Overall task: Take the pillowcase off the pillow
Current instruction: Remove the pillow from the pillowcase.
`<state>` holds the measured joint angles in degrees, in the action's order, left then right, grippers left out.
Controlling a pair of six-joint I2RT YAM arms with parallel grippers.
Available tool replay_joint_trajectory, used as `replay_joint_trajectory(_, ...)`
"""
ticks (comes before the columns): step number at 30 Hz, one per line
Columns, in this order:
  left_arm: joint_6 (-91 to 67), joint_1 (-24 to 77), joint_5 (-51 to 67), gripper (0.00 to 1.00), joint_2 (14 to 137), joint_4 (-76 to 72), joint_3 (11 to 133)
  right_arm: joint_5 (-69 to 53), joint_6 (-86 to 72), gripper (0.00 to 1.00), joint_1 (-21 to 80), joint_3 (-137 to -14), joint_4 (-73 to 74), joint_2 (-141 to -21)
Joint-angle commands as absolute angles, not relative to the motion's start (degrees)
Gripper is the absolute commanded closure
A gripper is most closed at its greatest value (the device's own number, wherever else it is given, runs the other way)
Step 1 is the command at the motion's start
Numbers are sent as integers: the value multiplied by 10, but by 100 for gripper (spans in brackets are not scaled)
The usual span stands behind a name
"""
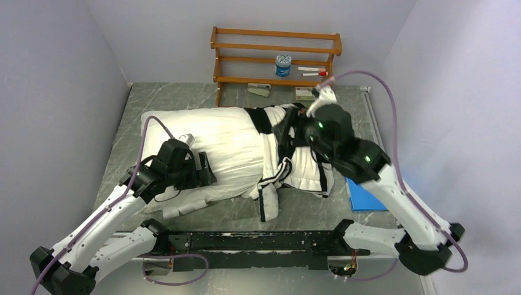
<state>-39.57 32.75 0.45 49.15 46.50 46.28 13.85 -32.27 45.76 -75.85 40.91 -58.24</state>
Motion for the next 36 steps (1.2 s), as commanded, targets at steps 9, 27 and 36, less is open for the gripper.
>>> replay_joint_trajectory(9,-368,316,13,9,422,521,499,8,-220,27,342,-901,368,-982)
replay_joint_trajectory(27,-248,317,24,2,712,374,720,28,-470,68,577,-202,60,-537)
replay_joint_trajectory(36,-368,421,-15,58,668,365,487,160,-393,59,575,-431,286,-507)
